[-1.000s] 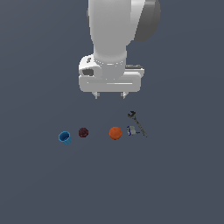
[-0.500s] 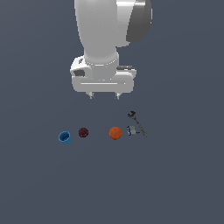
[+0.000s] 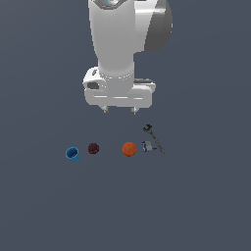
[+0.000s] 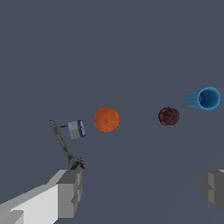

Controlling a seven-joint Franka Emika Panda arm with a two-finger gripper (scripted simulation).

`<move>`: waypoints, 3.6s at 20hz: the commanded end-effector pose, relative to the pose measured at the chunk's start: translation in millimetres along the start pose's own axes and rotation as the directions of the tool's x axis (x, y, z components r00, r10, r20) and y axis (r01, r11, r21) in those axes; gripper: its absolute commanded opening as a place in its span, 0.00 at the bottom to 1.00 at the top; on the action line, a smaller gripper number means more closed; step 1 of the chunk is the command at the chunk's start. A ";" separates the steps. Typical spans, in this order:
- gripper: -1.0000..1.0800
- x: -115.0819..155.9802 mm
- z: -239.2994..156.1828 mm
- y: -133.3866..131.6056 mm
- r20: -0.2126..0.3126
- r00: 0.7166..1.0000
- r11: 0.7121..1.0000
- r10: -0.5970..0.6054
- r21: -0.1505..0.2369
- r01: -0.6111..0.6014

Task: Pick up a designated object from a clutter of objects.

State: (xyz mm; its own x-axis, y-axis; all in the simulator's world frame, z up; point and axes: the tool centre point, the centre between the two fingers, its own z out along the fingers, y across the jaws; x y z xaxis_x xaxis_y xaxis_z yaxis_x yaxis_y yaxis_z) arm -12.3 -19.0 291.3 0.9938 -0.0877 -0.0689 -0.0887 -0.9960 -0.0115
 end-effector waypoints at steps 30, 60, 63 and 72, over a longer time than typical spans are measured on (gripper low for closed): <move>0.96 11.1 117.8 -85.5 0.003 0.794 0.794 0.608 0.037 -0.607; 0.96 -10.7 223.0 -140.4 -0.022 0.271 0.271 0.962 0.059 -0.961; 0.96 -12.2 227.5 -142.1 -0.024 0.241 0.242 0.970 0.062 -0.968; 0.96 -13.7 231.7 -143.6 -0.026 0.217 0.219 0.976 0.064 -0.974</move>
State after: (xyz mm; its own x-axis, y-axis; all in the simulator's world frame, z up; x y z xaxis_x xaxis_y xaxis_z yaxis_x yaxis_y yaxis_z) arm -28.9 129.4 62.9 0.1314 -0.9913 -0.0004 -0.9913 -0.1314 0.0009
